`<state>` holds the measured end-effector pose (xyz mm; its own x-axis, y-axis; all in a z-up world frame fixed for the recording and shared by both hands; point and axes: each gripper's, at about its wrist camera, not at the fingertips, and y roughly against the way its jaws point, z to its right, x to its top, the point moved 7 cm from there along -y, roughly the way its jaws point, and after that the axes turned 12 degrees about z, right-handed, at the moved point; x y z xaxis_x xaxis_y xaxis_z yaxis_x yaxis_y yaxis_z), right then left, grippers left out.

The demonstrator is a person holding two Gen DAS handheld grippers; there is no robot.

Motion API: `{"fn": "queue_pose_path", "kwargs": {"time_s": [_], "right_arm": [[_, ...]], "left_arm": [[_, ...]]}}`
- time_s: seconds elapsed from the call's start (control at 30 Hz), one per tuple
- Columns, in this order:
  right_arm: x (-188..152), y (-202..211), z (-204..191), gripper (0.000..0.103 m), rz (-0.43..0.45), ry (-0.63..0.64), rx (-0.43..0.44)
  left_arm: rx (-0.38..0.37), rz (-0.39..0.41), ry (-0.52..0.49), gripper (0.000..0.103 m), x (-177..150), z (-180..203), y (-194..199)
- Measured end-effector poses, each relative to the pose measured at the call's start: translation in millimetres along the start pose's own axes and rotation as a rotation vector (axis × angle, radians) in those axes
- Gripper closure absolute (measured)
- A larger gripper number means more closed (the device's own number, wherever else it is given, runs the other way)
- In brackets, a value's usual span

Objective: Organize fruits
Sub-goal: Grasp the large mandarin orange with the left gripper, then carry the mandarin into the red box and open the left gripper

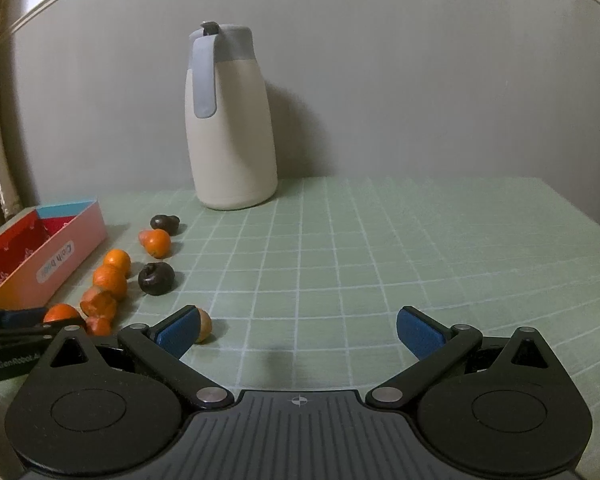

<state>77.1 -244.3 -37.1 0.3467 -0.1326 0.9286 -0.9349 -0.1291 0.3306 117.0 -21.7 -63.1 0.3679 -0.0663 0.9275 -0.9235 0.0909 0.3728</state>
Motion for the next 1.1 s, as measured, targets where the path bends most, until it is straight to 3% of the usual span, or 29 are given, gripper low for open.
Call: {"fn": "queue_pose_path", "kwargs": {"time_s": [0.1,0.3,0.5,0.63,0.7,1.0,1.1], "right_arm": [[0,-2,-5,0.0,-0.001,0.01,0.007],[-1,-3,-11,0.0,-0.001,0.027,0.008],[-3,-1,-14,0.0,-0.001,0.042,0.008],[-3,1,-21,0.0,0.002,0.048,0.027],[-3,1,-27,0.0,0.004,0.05,0.049],[-3,4,-65,0.0,0.017,0.057,0.177],[-8,-1,-77,0.0,-0.012,0.051,0.195]], "left_arm": [[-0.02,-0.003,0.027,0.071,1,-1,-3],[-0.032,0.006,0.04,0.072,2,-2,1],[-0.008,0.114,0.021,0.072,22,-7,22],[0.054,0.228,0.003,0.072,47,-22,42],[0.091,0.244,0.001,0.072,52,-35,44],[0.262,0.193,0.113,0.072,48,-119,33],[0.277,0.17,0.144,0.064,42,-134,35]]}}
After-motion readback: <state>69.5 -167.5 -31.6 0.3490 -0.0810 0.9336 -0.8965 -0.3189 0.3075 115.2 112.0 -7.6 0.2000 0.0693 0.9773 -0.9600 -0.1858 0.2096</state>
